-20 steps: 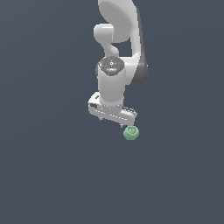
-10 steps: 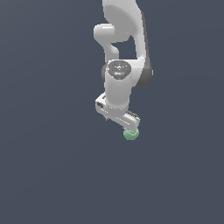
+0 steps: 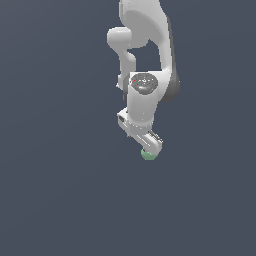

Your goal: Pick up the object and move it to a goal position.

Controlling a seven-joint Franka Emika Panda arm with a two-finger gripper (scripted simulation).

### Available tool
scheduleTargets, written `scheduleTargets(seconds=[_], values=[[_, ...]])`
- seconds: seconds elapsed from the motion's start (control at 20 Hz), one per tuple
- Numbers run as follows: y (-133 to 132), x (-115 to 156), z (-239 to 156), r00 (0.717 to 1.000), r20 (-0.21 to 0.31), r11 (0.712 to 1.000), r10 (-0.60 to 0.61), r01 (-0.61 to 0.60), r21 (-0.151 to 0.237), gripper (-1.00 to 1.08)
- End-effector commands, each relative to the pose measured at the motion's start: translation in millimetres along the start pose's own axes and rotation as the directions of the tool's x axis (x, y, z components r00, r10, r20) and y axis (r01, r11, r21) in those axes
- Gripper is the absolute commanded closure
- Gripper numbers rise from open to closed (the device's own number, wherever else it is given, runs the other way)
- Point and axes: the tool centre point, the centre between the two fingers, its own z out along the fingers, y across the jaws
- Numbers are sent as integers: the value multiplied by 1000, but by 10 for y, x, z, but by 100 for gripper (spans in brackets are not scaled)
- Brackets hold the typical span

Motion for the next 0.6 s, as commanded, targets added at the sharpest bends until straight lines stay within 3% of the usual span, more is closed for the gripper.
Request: scheduleTargets(seconds=[0.0,0.55], values=[[-37,-39,25,998,0,998,60,-60,0,-92],[-193,-213,134,949,1,949,314,-314,2,-92]])
